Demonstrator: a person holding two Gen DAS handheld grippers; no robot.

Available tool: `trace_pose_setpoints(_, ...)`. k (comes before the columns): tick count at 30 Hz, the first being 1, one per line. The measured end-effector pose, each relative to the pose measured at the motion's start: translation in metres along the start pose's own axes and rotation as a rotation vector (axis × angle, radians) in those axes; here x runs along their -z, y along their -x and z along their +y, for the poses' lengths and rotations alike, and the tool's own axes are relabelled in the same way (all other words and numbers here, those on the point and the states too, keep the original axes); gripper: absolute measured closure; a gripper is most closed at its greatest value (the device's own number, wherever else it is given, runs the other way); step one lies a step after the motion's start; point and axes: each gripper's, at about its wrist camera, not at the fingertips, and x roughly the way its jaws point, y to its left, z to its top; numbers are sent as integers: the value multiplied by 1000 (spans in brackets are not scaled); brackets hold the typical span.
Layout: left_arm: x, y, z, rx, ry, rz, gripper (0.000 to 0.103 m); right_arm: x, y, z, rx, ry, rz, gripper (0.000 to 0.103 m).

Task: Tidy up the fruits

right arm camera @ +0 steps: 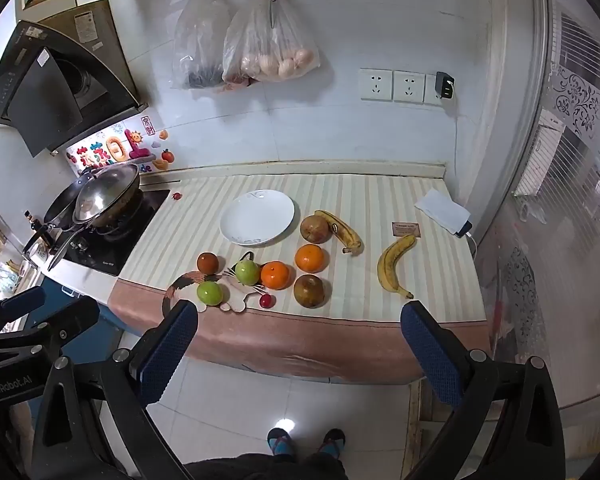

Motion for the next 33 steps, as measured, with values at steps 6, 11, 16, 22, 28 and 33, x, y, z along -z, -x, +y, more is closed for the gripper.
trace_pose_setpoints(6,0,0,0,-4,-1,-12,0,-1,0,1,11,10,3,0)
trace_pose_setpoints(11,0,0,0,-7,-4,-9,0,-3,-2,2,18,10,9,0)
trace_pose_setpoints(16,0,0,0,-8,-4,-10,0,-4,-2,2,16,10,8,0)
trace_pose_setpoints(22,0,0,0,-9,-3,-8,0,-3,-4,2,18,11,5,0)
trace_pose_setpoints(28,7,-4,1,-9,-3,-7,0,-2,-4,3,17,12,7,0)
trace_pose_setpoints(33,8,-5,1,-9,-3,-8,0,-2,-2,2,15,11,6,0)
